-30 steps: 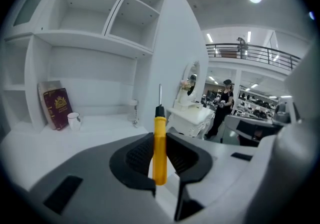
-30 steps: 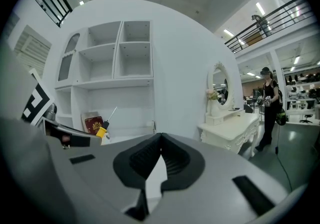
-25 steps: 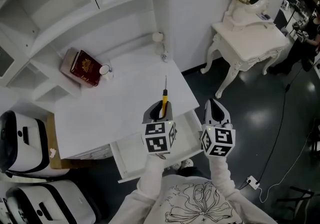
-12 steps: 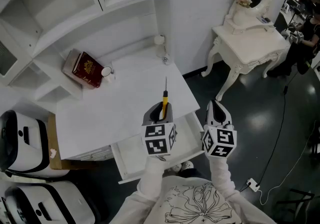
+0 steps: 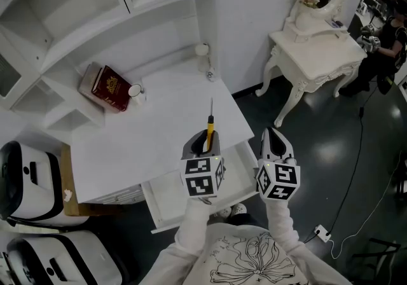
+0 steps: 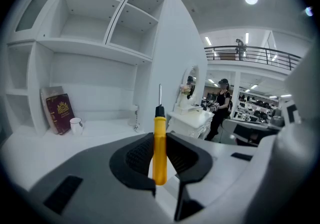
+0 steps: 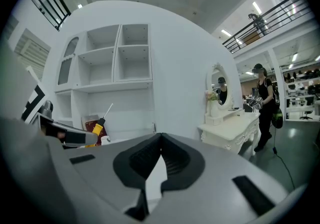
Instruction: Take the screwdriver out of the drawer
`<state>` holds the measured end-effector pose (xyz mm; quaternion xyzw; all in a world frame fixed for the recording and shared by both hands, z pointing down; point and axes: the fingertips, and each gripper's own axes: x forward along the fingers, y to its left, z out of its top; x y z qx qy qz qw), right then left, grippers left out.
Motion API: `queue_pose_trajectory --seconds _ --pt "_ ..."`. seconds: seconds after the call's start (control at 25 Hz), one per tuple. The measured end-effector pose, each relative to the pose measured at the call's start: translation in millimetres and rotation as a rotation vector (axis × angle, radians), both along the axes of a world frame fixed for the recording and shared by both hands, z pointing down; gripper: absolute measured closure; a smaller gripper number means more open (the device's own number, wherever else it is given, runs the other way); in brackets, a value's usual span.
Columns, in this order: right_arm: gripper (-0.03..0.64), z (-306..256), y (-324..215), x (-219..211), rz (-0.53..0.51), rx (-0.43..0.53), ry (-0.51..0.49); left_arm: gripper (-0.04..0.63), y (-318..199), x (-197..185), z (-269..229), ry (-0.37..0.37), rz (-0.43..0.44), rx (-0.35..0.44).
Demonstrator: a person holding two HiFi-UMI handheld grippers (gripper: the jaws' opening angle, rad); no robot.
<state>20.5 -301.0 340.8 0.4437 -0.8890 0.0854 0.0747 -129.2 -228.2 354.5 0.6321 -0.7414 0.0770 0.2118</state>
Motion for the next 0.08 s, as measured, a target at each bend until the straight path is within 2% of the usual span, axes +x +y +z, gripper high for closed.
queue_pose_trajectory --seconds 0.08 --pt "0.614 0.1 0.2 -0.2 -0.001 -0.001 0.000 0.522 0.0 0.5 0.3 0.001 0.003 0.000"
